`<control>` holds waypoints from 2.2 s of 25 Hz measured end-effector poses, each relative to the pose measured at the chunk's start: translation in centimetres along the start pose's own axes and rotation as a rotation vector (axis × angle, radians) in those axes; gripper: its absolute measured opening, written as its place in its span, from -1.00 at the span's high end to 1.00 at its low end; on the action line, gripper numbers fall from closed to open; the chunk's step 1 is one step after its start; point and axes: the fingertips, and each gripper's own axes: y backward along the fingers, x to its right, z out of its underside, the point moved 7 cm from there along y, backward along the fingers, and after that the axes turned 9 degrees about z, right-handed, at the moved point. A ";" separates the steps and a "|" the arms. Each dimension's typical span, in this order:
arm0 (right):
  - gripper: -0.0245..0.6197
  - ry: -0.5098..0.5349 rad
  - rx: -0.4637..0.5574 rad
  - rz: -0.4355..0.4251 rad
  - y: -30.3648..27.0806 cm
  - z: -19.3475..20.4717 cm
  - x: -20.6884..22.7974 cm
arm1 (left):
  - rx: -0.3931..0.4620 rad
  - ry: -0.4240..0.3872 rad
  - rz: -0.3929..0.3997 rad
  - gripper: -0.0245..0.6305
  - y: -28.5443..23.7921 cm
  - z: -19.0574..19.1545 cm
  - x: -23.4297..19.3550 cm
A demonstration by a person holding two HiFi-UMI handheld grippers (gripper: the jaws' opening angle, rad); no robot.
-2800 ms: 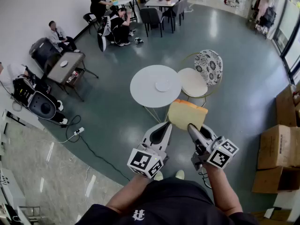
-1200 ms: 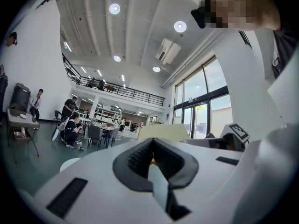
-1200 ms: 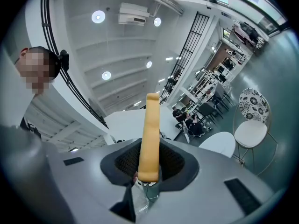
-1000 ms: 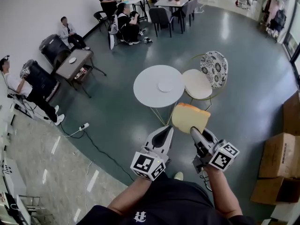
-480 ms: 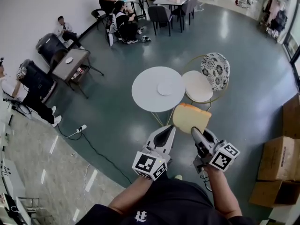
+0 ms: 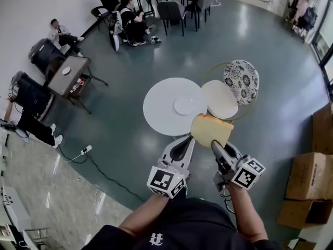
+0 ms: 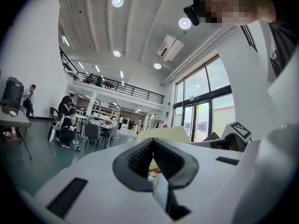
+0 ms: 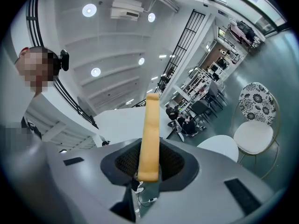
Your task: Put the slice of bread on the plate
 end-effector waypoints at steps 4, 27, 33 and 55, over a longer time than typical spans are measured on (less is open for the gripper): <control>0.64 -0.011 0.002 0.034 -3.6 -0.5 1.0 | -0.010 -0.004 0.024 0.91 -1.4 -0.3 -3.7; 0.64 -0.094 -0.119 0.072 -20.0 0.0 12.4 | -0.031 0.016 -0.036 0.91 -9.8 4.1 -18.4; 0.64 -0.127 -0.183 0.088 -24.3 1.9 17.3 | -0.043 0.039 -0.081 0.91 -12.2 7.5 -22.6; 0.64 -0.236 -0.340 0.166 -32.4 12.8 32.0 | -0.113 0.086 -0.139 0.91 -16.1 20.9 -30.5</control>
